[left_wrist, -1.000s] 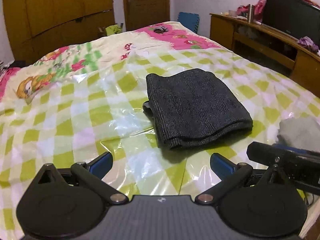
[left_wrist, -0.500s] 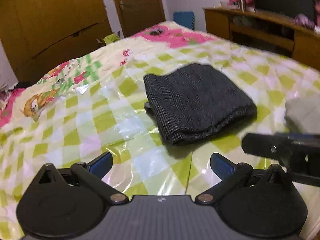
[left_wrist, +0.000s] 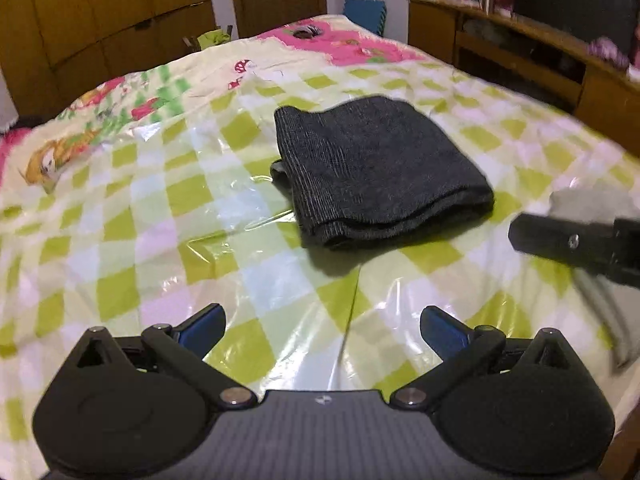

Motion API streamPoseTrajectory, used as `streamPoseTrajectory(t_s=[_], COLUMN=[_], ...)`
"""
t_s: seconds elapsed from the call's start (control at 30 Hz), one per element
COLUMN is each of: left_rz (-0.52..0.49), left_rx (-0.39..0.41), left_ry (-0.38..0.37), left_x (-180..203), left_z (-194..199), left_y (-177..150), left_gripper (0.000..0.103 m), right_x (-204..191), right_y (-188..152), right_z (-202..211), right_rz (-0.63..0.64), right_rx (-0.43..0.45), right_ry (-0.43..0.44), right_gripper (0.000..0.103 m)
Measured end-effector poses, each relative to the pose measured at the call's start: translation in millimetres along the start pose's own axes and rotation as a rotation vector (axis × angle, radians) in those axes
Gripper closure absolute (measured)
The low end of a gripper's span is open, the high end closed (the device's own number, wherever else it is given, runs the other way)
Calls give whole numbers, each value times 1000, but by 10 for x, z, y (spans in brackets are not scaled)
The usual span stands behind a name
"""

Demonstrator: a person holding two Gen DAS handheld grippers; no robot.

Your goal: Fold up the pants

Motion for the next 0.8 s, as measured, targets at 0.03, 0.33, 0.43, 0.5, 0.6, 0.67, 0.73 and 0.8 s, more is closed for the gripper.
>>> streamPoseTrajectory(t_s=[0.03,0.33,0.43,0.5,0.6,0.67,0.73,0.8], left_rz=[6,75,115,97,94,99,95,94], left_rx=[15,104,112,121,132,134,135,129], left_ry=[-7,-90,-80,-53,-39,-46,-35,-27], left_x=[-5,-26,-108,-122,-134,-141,-145,-151], left_z=[34,235,263,274,268,257,245,230], left_y=[6,50,72,75,70,66,64,56], left_gripper=[0,0,0,0,0,0,0,0], right_x=[0,-12,8,15,9,10,19,21], right_y=[2,-1,4,5,-4,-6,-11,-14], right_z=[12,102,116,113,113,107,105,103], right_rz=[-1,-1,-8,-11,-12,-13,-14,-17], right_rx=[2,30,34,34,33,31,30,28], right_ry=[1,8,6,5,3,2,0,-2], right_gripper=[43,43,42,42,42,42,42,39])
Point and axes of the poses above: each gripper's, at about its wrist camera, not at the fingertips, and z roughly against the way its jaws point, x to its right, y to its top, the point moved 5 cm from there along -z, roughly the way its jaws point, and after that the axes turned 11 degrees about -y, right-handed, at the moved point
